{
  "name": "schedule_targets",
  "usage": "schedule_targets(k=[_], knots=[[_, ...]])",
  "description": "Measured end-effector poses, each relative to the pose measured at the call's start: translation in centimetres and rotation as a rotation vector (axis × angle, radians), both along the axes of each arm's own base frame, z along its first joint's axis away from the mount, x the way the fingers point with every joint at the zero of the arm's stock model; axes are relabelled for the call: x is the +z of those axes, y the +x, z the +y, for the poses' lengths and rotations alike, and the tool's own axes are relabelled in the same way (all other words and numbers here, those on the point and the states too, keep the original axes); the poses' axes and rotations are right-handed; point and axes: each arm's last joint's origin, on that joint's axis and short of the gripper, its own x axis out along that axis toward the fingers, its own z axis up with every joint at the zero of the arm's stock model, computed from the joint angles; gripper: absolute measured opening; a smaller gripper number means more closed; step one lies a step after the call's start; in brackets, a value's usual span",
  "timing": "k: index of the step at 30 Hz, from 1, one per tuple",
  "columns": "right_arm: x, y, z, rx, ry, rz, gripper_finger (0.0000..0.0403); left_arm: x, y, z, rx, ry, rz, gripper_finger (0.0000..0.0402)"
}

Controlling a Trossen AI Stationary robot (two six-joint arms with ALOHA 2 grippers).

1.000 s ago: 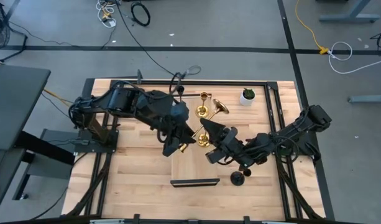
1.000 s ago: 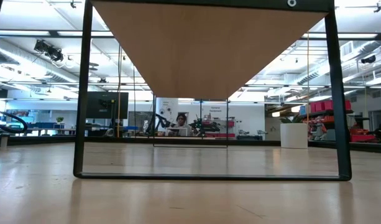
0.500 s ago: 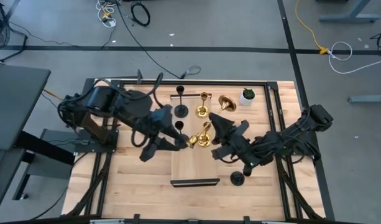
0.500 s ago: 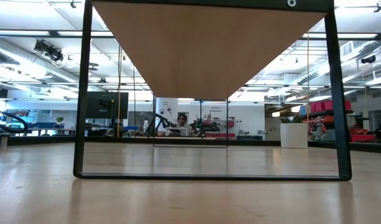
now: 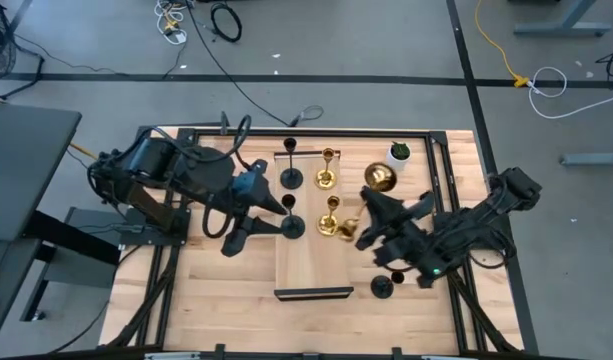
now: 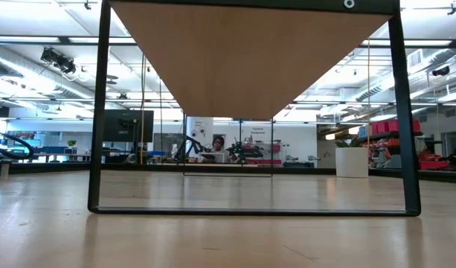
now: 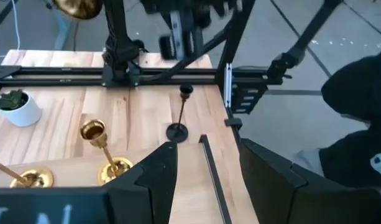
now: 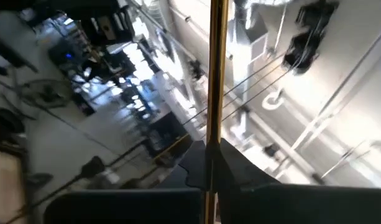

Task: Pick & Place candle stick holders
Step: Put the golden candle holder on the shelf

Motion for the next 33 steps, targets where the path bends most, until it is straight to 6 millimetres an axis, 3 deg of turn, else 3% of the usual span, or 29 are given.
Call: schedule_targets(k=[7, 19, 26, 33], knots=[[2.6, -4.1, 0.0, 0.101, 0.130, -0.101, 0.0004, 0.1, -0.4, -0.7, -0.012, 0.005, -0.002, 0.0177], [7.0, -12.6, -1.9, 0.360, 0.324, -0.279, 0.0004, 0.1, -0.7, -1.7, -0.049, 0.010, -0.003, 0.0177], [8.0, -15.8, -2.3, 0.511, 0.398, -0.314, 0.0004, 0.1, -0.7, -1.6, -0.022, 0.034, -0.010, 0.0177], [8.2, -16.6, -2.1, 0.578, 0.382, -0.318, 0.0004, 0.2, -0.6, -1.5, -0.016, 0.032, -0.028, 0.0177]])
